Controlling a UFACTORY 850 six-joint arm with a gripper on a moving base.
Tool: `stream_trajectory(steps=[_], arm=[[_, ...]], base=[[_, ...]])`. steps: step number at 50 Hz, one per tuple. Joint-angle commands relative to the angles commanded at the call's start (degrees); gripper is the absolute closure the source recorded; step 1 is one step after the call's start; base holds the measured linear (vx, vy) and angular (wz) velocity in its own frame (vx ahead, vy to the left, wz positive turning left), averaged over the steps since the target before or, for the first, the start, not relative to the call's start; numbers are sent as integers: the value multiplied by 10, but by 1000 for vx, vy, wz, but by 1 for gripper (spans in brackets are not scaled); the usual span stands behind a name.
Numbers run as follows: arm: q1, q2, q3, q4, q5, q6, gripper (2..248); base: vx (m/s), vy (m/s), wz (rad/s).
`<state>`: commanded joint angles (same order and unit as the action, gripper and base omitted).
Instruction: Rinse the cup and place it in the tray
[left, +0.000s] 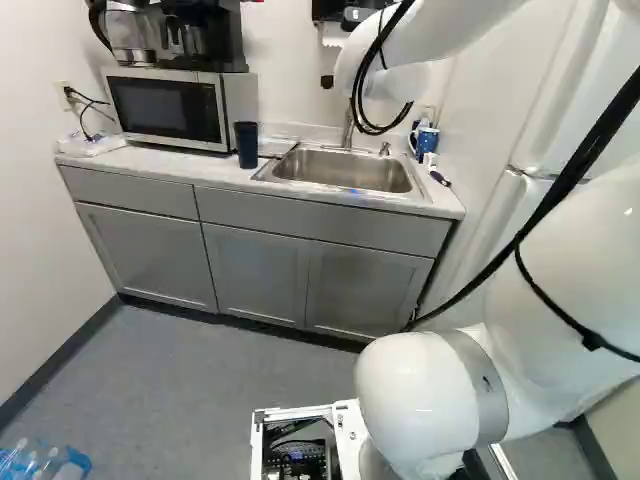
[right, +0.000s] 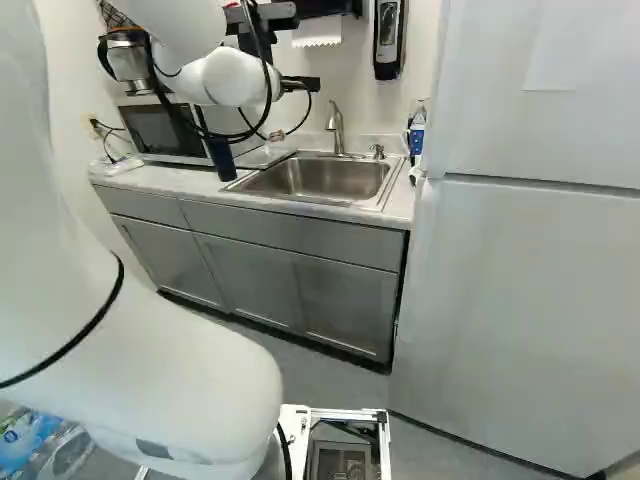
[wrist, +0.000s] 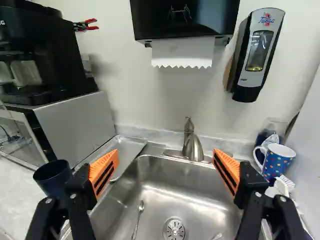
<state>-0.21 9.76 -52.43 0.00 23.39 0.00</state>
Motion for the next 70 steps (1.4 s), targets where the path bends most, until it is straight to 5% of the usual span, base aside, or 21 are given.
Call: stream_trajectory(steps=[70], arm=[[0,0,0,0,0,0,3]], base=[[97,2,9]])
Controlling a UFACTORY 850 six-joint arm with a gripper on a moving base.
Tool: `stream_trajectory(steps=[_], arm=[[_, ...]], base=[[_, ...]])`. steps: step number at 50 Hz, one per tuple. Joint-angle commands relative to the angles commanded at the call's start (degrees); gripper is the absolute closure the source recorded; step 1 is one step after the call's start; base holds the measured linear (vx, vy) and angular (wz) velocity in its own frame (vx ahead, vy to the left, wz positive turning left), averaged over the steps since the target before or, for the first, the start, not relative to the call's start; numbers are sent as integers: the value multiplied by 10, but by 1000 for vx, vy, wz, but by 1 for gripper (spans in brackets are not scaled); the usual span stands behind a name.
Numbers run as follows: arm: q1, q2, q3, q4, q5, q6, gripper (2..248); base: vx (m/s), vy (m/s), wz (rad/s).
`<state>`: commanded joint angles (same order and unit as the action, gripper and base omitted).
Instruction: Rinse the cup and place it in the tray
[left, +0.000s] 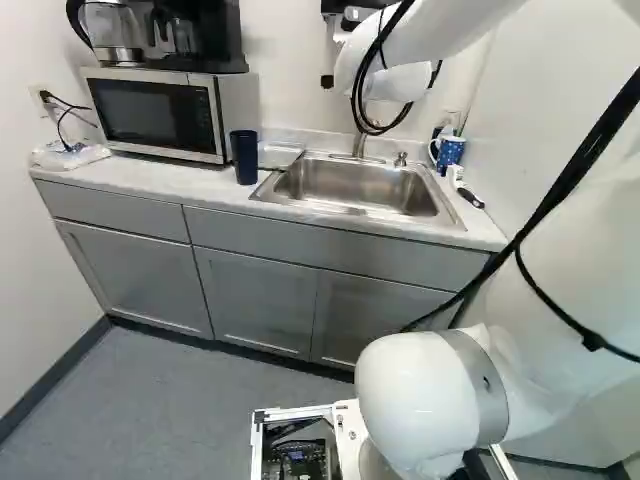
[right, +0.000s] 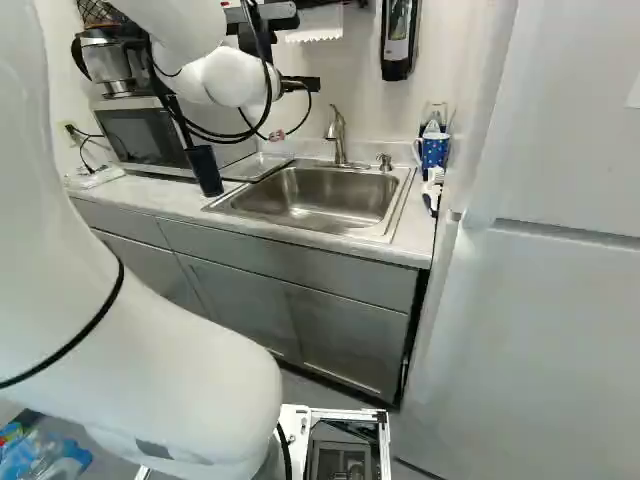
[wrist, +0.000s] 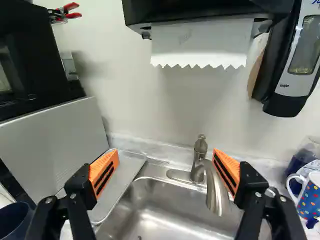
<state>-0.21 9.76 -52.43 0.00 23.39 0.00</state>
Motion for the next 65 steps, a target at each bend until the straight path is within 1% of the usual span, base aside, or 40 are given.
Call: stream_trajectory(steps=[21,30,44,65], arm=[[0,-1,-1,0,0,0,3],[0,-10,-9,0,0,0,3],[-1,-45,-42,0,-9,0,3],[-2,-108,-103,0,-62,0,3]], base=[[0,0,0],[0,0,0],[0,0,0],[0,0,0]])
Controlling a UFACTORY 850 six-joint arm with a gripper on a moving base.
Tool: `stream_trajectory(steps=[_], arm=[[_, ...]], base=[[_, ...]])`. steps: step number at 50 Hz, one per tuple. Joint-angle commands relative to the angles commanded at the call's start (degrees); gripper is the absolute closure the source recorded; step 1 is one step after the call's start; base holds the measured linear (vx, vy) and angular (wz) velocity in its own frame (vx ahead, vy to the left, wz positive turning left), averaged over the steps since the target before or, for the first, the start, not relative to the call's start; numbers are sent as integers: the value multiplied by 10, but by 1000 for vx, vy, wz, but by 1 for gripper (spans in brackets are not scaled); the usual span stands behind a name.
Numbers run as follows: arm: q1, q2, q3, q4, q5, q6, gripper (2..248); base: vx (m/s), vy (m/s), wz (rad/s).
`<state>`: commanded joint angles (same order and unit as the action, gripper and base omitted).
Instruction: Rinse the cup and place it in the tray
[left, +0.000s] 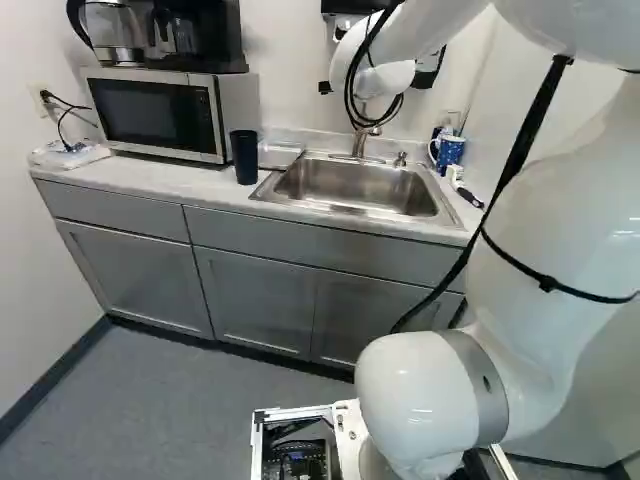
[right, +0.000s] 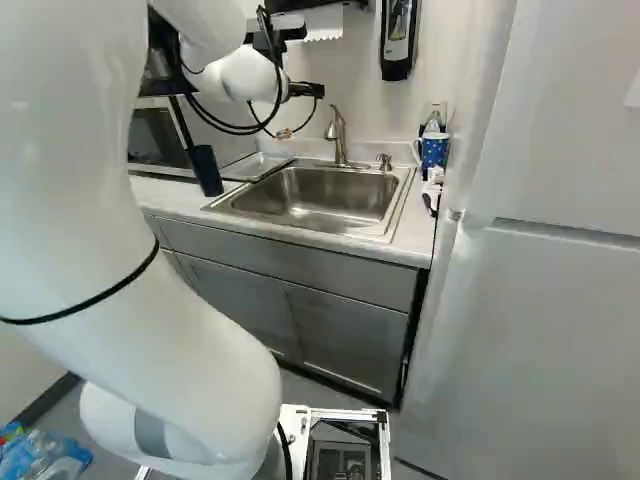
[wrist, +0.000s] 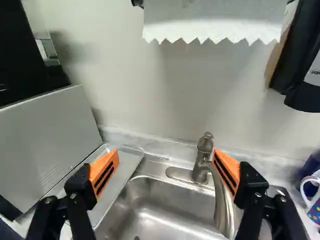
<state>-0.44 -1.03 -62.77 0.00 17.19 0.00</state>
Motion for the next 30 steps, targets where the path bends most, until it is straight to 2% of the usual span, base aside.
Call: stream_trajectory(steps=[30], arm=[[-5,-91,-95,10,-75,0,3]], base=[[0,0,0]])
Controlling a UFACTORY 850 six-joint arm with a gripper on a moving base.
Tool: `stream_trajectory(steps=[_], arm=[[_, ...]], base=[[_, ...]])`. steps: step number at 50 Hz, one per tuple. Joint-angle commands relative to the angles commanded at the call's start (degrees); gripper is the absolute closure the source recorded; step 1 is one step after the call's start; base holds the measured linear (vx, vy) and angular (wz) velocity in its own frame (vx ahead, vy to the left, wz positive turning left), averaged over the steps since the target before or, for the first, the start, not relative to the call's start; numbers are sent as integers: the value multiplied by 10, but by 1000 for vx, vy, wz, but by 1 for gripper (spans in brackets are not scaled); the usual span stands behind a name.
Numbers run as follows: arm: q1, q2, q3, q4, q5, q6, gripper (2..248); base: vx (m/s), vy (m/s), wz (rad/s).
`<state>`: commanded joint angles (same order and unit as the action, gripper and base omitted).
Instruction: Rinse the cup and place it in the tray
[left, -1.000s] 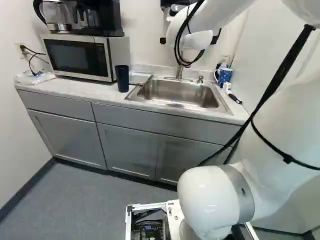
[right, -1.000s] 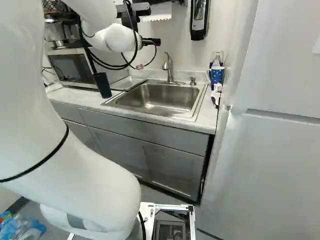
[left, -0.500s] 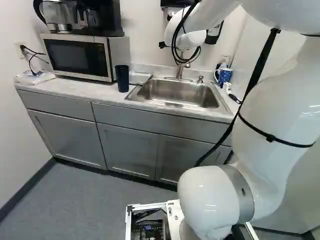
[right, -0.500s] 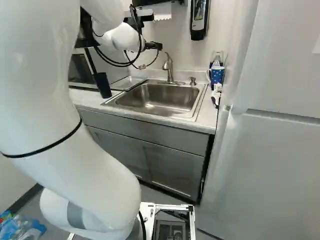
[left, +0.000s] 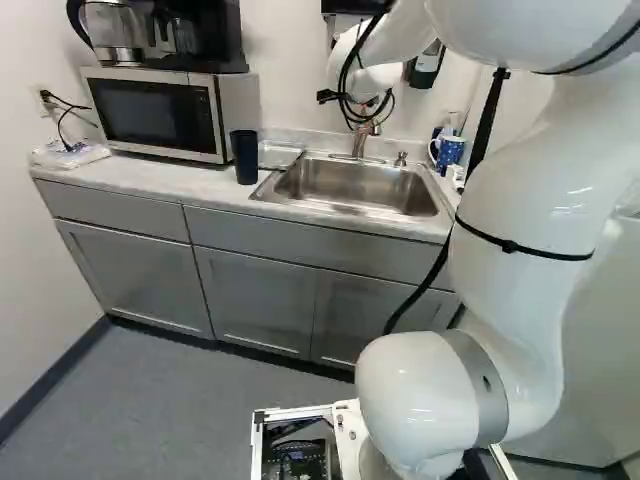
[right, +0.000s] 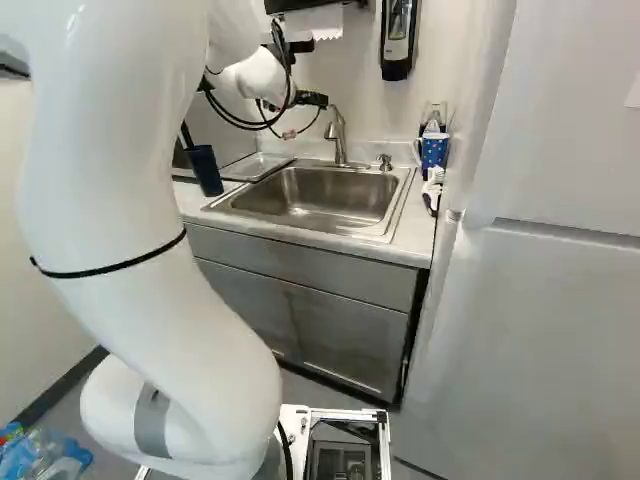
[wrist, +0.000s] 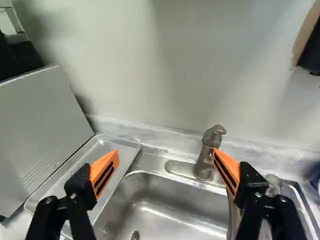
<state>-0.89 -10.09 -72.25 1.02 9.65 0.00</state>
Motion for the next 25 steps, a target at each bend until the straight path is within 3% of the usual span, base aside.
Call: stream_trajectory(steps=[25], arm=[[-11,-75,-84,7,-43,0,3]], base=[[0,0,0]])
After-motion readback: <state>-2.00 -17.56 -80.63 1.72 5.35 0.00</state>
